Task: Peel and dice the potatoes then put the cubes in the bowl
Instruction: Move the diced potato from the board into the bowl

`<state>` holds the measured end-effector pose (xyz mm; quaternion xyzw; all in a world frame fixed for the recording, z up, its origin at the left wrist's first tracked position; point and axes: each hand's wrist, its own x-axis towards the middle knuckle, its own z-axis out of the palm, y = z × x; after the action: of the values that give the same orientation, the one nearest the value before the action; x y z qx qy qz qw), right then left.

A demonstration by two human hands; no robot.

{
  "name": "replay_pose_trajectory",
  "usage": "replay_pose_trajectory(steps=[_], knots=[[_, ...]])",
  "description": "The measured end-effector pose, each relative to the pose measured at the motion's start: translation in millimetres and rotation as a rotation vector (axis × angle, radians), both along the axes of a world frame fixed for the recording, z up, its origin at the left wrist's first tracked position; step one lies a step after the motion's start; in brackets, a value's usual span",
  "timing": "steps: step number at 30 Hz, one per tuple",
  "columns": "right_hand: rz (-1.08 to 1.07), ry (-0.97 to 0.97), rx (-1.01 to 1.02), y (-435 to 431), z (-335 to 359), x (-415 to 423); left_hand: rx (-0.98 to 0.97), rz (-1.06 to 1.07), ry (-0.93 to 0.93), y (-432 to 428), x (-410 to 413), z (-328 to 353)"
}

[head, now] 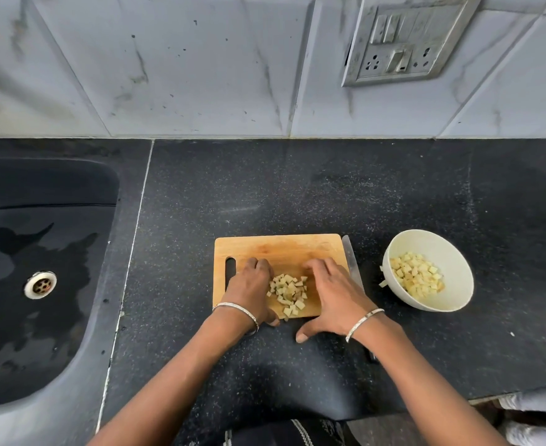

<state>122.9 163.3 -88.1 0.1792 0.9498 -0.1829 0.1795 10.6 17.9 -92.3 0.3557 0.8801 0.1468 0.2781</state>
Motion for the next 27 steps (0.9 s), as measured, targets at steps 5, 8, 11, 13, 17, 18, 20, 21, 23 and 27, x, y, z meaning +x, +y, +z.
replay_pose_trajectory(steps=[5,8,11,13,17,18,20,21,23,27], knots=[[0.017,0.036,0.026,-13.8,-8.1,-21.5,0.000,-0.004,0.018,7.0,3.6,-1.6],[0.008,0.017,-0.008,-15.7,-3.8,-29.8,0.037,0.026,0.004,8.1,3.8,-3.2],[0.006,0.008,-0.039,-16.1,0.1,-33.8,0.089,0.071,-0.013,9.9,5.7,-4.5],[0.010,0.017,-0.053,-13.3,0.4,-34.1,0.108,0.102,-0.042,10.1,6.5,-4.9],[0.008,0.031,-0.079,-10.4,1.0,-34.2,0.152,0.177,-0.158,8.5,4.2,-5.1],[0.009,0.032,-0.083,-11.2,1.0,-34.7,0.155,0.186,-0.168,8.8,3.8,-6.0],[0.000,0.041,-0.090,-12.3,0.7,-36.4,0.169,0.206,-0.179,9.4,3.2,-8.2],[-0.009,0.047,-0.097,-11.7,1.0,-37.2,0.177,0.220,-0.188,9.7,2.8,-9.0],[-0.032,0.060,-0.123,-9.2,1.3,-38.6,0.182,0.249,-0.219,9.7,1.1,-9.5],[-0.093,0.058,-0.184,-5.6,0.1,-38.0,0.190,0.270,-0.287,12.3,-5.5,-8.6]])
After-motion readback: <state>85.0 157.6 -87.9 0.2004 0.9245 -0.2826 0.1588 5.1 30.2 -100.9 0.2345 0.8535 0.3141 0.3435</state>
